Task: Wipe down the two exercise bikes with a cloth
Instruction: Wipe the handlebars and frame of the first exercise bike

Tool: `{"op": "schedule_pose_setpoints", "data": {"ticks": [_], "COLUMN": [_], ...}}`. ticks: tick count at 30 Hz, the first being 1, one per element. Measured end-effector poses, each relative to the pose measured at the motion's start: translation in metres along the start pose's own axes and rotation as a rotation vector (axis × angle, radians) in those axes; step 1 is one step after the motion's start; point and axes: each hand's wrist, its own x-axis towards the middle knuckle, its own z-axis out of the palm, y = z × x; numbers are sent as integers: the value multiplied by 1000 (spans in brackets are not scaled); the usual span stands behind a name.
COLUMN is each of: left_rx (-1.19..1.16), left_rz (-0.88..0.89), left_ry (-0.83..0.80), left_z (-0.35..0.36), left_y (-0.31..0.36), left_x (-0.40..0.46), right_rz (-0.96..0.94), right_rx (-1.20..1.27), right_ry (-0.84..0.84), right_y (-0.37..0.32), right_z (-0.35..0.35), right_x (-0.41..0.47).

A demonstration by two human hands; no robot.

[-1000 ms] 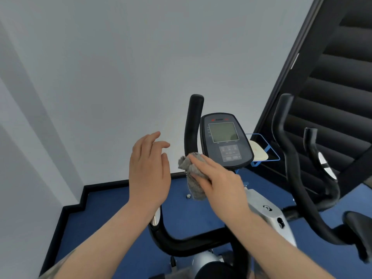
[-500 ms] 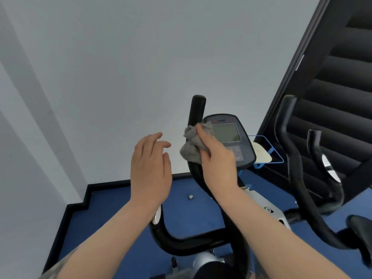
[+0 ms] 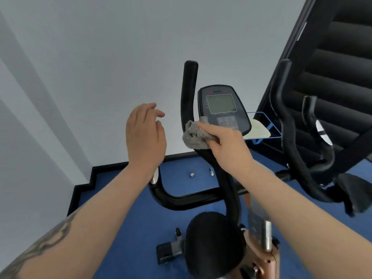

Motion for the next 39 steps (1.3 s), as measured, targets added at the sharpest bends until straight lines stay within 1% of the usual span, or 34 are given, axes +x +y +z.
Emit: {"op": "schedule_pose_setpoints", "data": {"ticks": [3, 6, 7, 11, 13, 16, 19, 21, 24, 28, 31, 35, 39], "left_rx": [-4, 14, 6, -109, -155, -217, -344, -413, -477, -530, -532, -574, -587], "left_rz": [-3, -19, -34, -154, -186, -183, -291, -347, -373, -419, -416, -409, -353], "left_ry": [-8, -31, -37, -94, -116, -175, -222, -231, -282, -362, -391, -434, -532], "left_z": [-1, -3, -4, -8, -11, -17, -28, -37, -46, -49, -52, -57, -70], "left_y": [0, 3, 4, 14, 24, 42, 55, 61, 73, 78, 75, 77, 73], "left_x": [-3, -19, -30, -83, -102, -122, -136, -143, -156, -171, -174, -188, -198], "right_rz": [-70, -65, -58, -20, 21, 89, 104, 105, 111, 88, 106, 90, 146], "right_rx": [-6, -72, -61, -2, 20, 111, 171, 176, 186, 110, 95, 60, 49], "right_ry": [-38, -35, -23, 36, 17, -10, 14, 20, 11, 21, 48, 185, 196], "right_y": [-3, 2, 4, 19, 28, 34, 34, 33, 30, 20, 12, 15, 14], "right_z": [-7, -10, -11, -18, -21, -22, -21, -19, -20, -23, -15, -1, 11], "right_x": [-20, -40, -48, -87, -104, -122, -131, -136, -141, -149, -171, -200, -226]}}
